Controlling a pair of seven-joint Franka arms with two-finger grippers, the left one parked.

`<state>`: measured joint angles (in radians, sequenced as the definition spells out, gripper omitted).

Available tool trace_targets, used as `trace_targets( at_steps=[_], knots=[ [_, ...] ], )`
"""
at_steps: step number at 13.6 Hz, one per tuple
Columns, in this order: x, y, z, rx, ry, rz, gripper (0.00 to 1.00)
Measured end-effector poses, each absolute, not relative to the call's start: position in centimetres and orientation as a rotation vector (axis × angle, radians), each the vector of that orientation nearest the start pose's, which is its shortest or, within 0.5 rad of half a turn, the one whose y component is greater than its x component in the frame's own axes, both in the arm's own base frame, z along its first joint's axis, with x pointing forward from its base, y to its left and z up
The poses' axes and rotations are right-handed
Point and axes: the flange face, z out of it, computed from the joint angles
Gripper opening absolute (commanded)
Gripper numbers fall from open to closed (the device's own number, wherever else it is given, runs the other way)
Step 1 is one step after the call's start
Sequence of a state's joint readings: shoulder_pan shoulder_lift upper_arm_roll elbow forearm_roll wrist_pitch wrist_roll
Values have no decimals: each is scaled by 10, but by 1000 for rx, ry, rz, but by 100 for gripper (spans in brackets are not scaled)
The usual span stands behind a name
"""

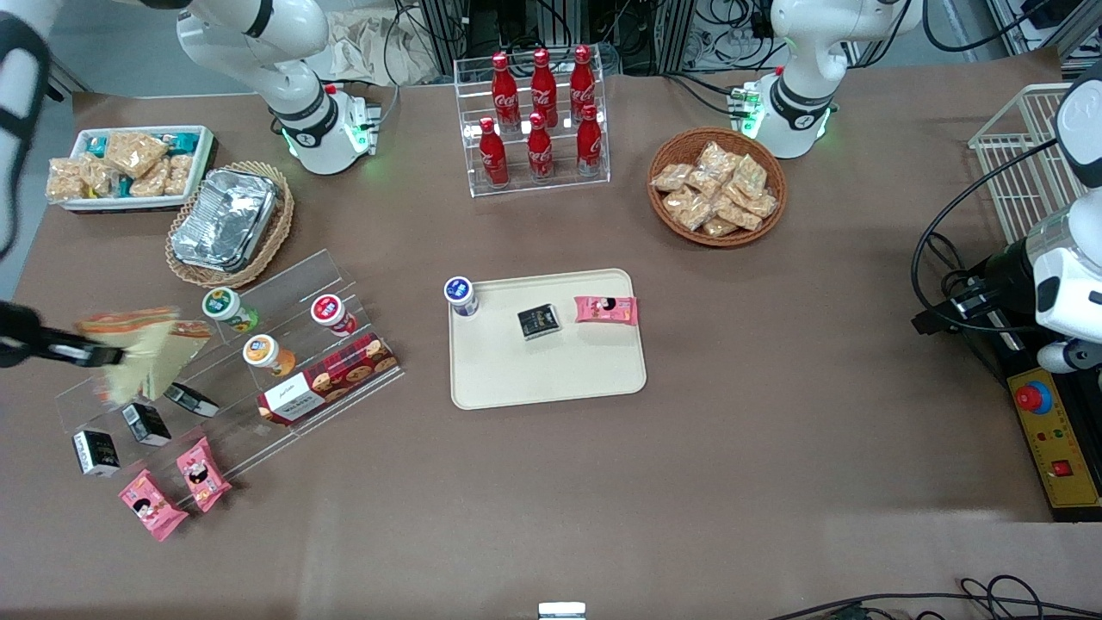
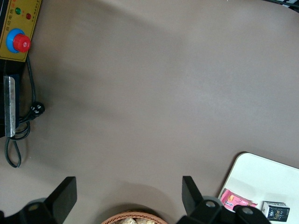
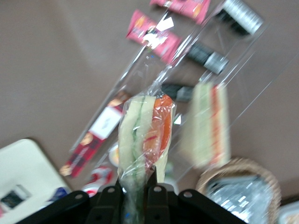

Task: Place sandwich on tray
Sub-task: 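Carry the held sandwich over to the cream tray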

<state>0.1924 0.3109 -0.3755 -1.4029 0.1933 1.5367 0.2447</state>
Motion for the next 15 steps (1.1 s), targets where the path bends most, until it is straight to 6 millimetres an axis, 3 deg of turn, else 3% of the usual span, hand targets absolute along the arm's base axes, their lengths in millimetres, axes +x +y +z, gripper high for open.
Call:
trace_targets(
  at_steps=[4,8,12,15],
  knots=[
    [625,88,529,-2914,1018,295,0],
    [615,198,514,-2797,1293,270,0],
    [609,295,463,-2712,1449,199,0],
    [604,350,414,-2628,1546,190,0]
  ],
)
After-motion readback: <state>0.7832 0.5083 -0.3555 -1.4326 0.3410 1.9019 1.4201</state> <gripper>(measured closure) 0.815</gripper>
